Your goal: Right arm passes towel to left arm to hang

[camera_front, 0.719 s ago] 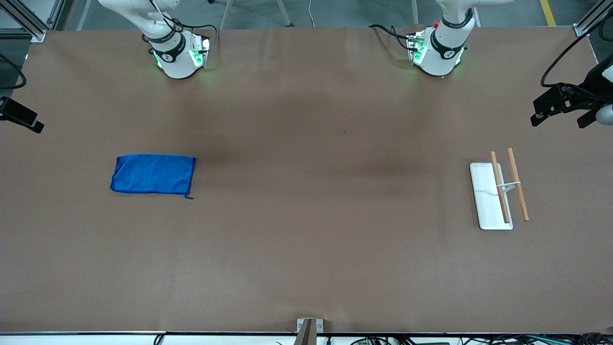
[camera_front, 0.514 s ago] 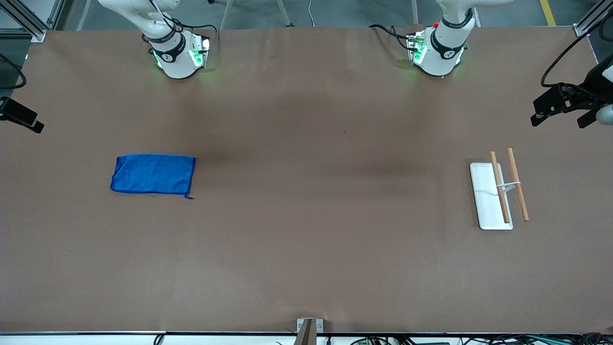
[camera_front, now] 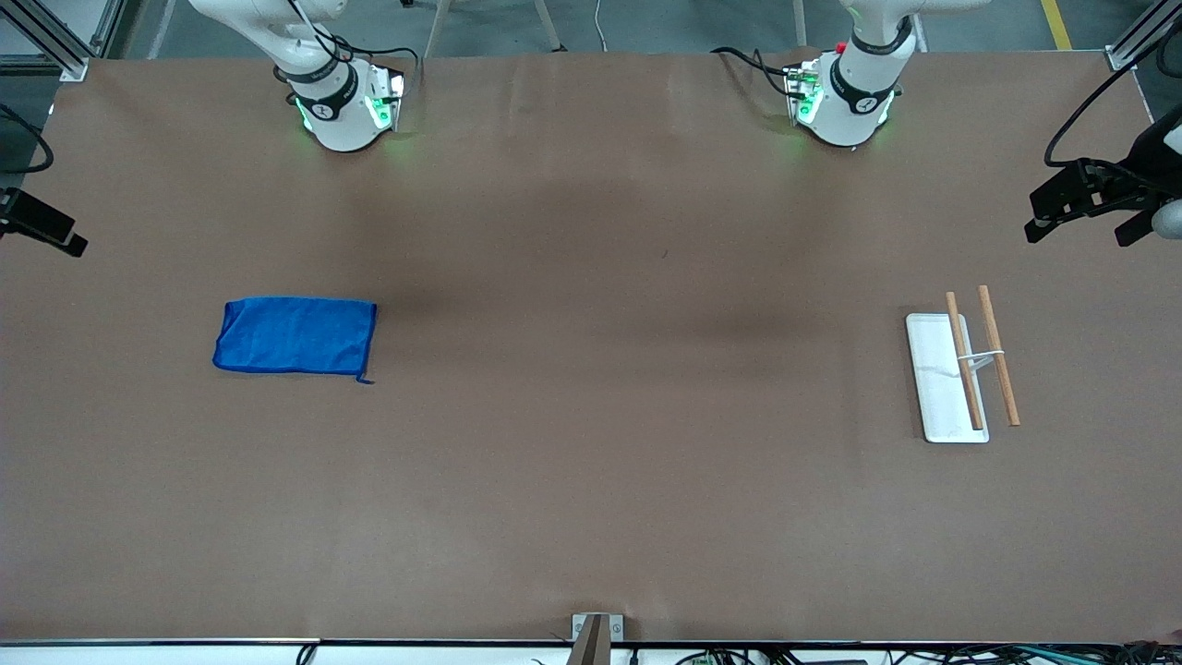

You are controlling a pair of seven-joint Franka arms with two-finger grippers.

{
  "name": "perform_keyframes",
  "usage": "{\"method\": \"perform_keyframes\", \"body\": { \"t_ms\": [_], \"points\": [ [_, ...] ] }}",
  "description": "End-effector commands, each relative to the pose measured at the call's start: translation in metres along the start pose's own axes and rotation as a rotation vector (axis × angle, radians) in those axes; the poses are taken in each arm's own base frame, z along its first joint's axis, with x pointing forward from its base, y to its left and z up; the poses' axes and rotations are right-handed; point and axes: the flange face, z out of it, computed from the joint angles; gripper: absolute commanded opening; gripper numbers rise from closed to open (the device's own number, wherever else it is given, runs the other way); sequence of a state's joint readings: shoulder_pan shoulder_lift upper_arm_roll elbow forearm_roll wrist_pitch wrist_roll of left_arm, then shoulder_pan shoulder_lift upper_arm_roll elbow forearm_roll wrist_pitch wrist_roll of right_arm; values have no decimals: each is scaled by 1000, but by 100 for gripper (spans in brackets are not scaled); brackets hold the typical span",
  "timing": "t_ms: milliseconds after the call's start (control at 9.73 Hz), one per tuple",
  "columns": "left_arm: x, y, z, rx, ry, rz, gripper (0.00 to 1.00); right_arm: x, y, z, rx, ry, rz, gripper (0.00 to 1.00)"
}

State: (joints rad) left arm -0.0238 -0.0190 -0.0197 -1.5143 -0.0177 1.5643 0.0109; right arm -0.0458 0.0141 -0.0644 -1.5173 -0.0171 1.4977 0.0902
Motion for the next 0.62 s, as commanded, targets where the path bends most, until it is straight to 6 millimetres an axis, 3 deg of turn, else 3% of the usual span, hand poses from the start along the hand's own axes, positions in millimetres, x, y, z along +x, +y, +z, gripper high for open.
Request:
{"method": "perform_keyframes", "body": {
  "t_ms": [0, 103, 514],
  "points": [
    [3, 1, 15, 7, -35, 13, 100, 8, 3, 64, -10, -44, -44, 100],
    [3, -1, 15, 6, -35, 8, 100, 12, 7, 103, -8, -39, -110, 100],
    [3, -2, 15, 6, -35, 6, 100, 12, -3, 294, -12, -20, -148, 100]
  ]
}}
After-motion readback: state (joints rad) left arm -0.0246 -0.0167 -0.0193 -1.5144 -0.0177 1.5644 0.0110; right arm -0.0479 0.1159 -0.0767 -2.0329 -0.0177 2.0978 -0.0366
